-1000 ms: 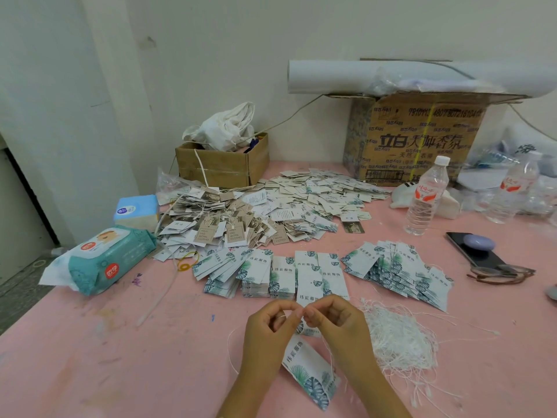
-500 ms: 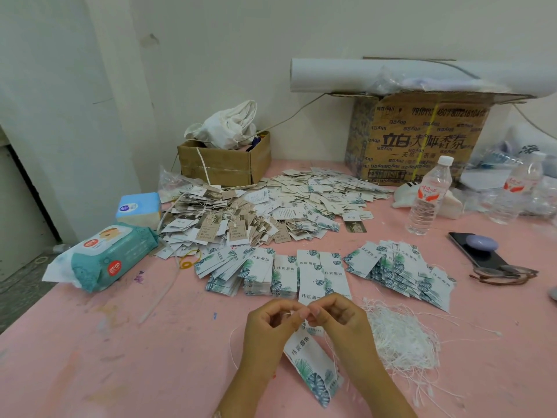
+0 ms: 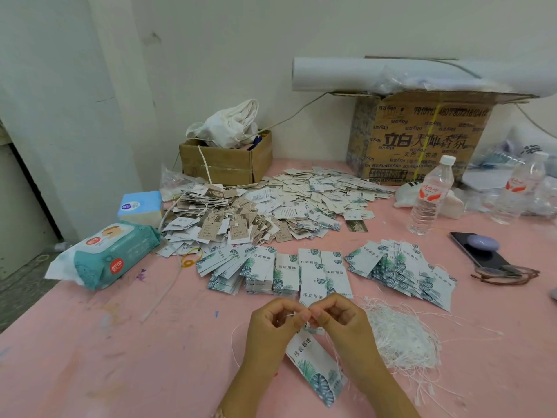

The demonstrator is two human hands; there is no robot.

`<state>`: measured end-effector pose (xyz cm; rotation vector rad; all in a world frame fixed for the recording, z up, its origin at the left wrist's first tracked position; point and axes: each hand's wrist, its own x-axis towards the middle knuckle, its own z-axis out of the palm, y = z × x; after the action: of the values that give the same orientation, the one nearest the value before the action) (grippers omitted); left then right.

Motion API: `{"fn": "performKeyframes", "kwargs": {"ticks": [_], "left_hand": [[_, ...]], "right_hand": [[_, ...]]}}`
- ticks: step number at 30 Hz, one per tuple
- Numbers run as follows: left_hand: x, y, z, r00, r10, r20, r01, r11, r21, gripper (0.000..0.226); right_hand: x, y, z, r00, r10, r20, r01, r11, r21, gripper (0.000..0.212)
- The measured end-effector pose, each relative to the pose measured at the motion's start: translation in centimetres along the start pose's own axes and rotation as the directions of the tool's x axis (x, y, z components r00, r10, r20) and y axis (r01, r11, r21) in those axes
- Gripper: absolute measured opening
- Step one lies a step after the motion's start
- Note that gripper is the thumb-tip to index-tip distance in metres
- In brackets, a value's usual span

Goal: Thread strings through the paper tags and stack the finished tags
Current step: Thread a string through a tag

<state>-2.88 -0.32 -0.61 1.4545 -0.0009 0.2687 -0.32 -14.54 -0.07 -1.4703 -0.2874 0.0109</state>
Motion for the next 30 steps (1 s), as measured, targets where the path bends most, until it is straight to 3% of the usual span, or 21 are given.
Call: {"fn": "performKeyframes", "kwargs": {"ticks": [9,12,15,20,24,30], "left_hand": [[0.0,-0.2,0.1,1.000,-0.024,0.009,0.025,1.000,-0.006,0.018],[0.1,0.1,0.2,0.991,-0.126,-0.042,0.121,0.986,-0.118,0.020],[0.5,0.4,-0.2,0.960,-0.270,-0.073,0.215,0.881,-0.421,0.016],[1.2,0.6,-1.4,0.970,-0.240,-0.034,0.135,0.651,-0.747,0.023],[1.6,0.8,-1.8,0.972,-0.228,-0.056,0.066,0.495,-0.866,0.031],[1.8,0.5,-2.5,0.960,-0.252,-0.124,0.008,0.468,-0.884,0.024]], "right_hand": [[0.0,-0.4,0.1,1.000,-0.004,-0.025,0.003,0.999,-0.042,0.011],[-0.1,-0.8,0.2,0.998,-0.057,-0.012,0.055,0.988,-0.145,0.009],[-0.3,-0.6,0.3,0.997,-0.077,-0.005,0.073,0.958,-0.278,0.030],[-0.5,-0.1,0.4,0.996,0.048,0.076,-0.015,0.921,-0.389,0.041],[-0.4,0.1,0.6,0.991,0.084,0.108,-0.023,0.883,-0.469,0.040],[-0.7,-0.1,0.7,0.991,0.049,0.127,0.020,0.871,-0.490,0.032]]}}
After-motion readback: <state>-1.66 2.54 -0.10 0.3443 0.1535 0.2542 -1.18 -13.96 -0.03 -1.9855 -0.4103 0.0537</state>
